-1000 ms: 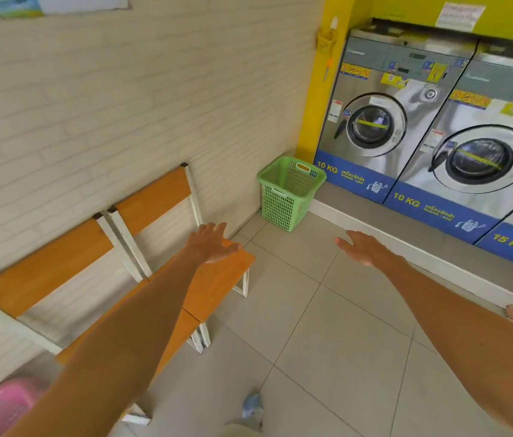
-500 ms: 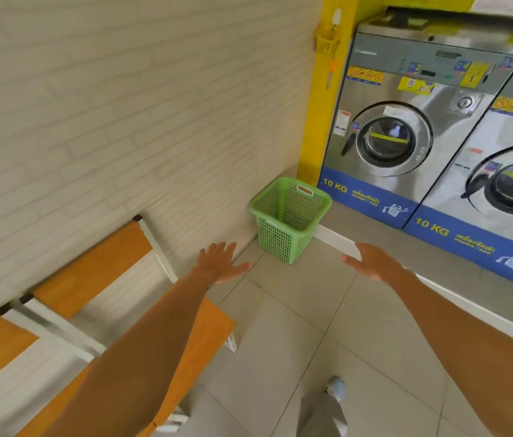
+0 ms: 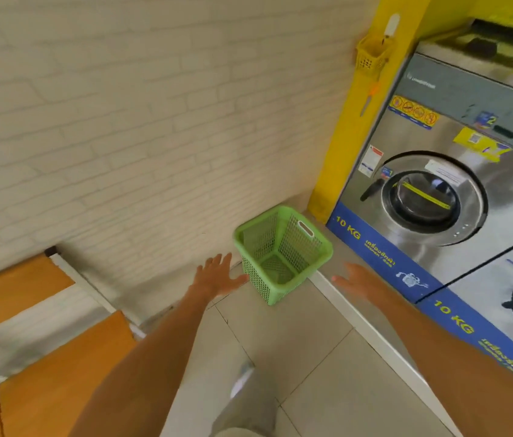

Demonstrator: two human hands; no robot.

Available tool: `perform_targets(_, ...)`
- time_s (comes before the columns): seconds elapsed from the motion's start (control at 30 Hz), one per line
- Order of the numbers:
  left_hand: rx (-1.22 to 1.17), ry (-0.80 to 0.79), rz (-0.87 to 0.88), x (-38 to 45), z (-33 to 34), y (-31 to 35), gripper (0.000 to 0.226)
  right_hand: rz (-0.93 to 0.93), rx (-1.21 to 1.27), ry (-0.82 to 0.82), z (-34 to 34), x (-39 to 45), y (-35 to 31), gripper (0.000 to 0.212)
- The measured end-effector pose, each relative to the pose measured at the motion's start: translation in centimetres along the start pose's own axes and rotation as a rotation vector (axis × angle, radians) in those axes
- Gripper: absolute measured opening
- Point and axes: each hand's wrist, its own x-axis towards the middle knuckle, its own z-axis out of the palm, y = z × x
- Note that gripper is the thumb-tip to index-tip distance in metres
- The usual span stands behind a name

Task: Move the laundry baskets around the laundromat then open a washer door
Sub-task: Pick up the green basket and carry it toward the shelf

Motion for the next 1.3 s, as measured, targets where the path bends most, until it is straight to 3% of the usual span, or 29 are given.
perform_targets(0.13, -0.072, -0.037, -0.099, 6.6, 1.4, 1.7, 0.099, -0.091, -0.010, -0.045, -3.1, 9.7, 0.1, 0.071)
perform_targets(0.43, -0.336, -0.090, -0.308, 18.9, 1.6, 6.7, 0.096, -0.174, -0.045, -0.217, -6.6, 26.8, 0.1, 0.078)
perform_targets(0.77, -0.660, -0.119, -0.591, 30.4, 15.6, 12.0, 0.090, -0.352, -0.233, -0.242, 2.3, 45.8, 5.1, 0.070)
perform_targets(0.9, -0.733, -0.086, -0.727, 34.9, 21.7, 11.8, 0.092, -0.259, -0.271, -0.187, 5.7, 54.6, 7.5, 0.073)
perform_targets(1.0, -0.791, -0.012, -0.768, 39.0, 25.3, 10.7, 0.093, -0.249, -0.227, -0.101, 7.9, 59.9, 8.5, 0.072)
perform_targets(1.17, -0.950, 0.294, -0.831, 45.3, 28.5, 7.5, 0.106, -0.337, -0.127, -0.126, 10.9, 67.0, 7.6, 0.072)
perform_targets(1.3, -1.043, 0.381, -0.934, 46.6, 28.0, 6.5, 0.096, -0.257, -0.129, -0.066, 10.4, 68.5, 4.8, 0.045)
